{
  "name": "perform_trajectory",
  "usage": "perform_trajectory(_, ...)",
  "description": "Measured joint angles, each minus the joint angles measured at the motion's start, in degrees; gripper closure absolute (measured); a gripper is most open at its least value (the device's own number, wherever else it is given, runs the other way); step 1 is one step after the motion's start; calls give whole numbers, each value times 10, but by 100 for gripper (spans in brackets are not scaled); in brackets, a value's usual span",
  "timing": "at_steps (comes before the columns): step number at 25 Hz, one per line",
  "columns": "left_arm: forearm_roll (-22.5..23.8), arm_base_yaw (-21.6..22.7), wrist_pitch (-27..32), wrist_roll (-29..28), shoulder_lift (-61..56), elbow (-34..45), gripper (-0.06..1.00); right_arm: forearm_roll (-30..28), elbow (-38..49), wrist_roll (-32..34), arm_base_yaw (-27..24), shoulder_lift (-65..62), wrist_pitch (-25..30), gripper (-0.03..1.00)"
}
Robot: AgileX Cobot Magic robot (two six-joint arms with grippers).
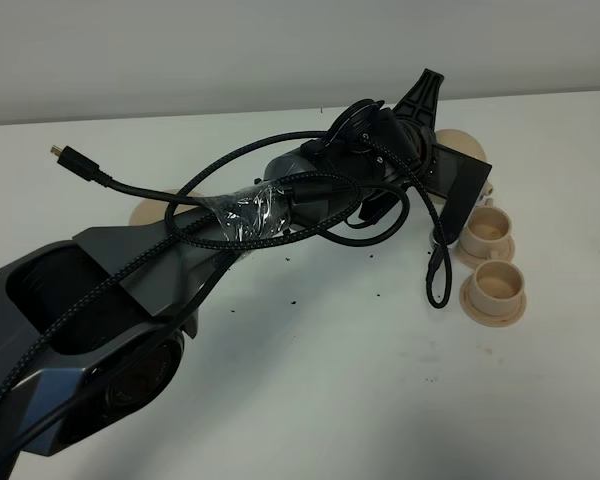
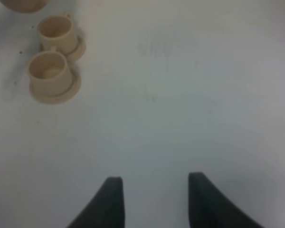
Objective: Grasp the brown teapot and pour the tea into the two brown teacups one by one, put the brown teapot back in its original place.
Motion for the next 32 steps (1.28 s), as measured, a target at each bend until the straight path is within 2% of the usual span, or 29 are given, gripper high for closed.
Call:
perform_trajectory(9, 1, 0, -7, 8, 0, 0, 82, 0, 0, 1, 0, 0, 0, 64)
perform_trajectory(32, 4, 0, -28, 108, 16, 0, 82, 0, 0, 0, 0, 0, 0, 64)
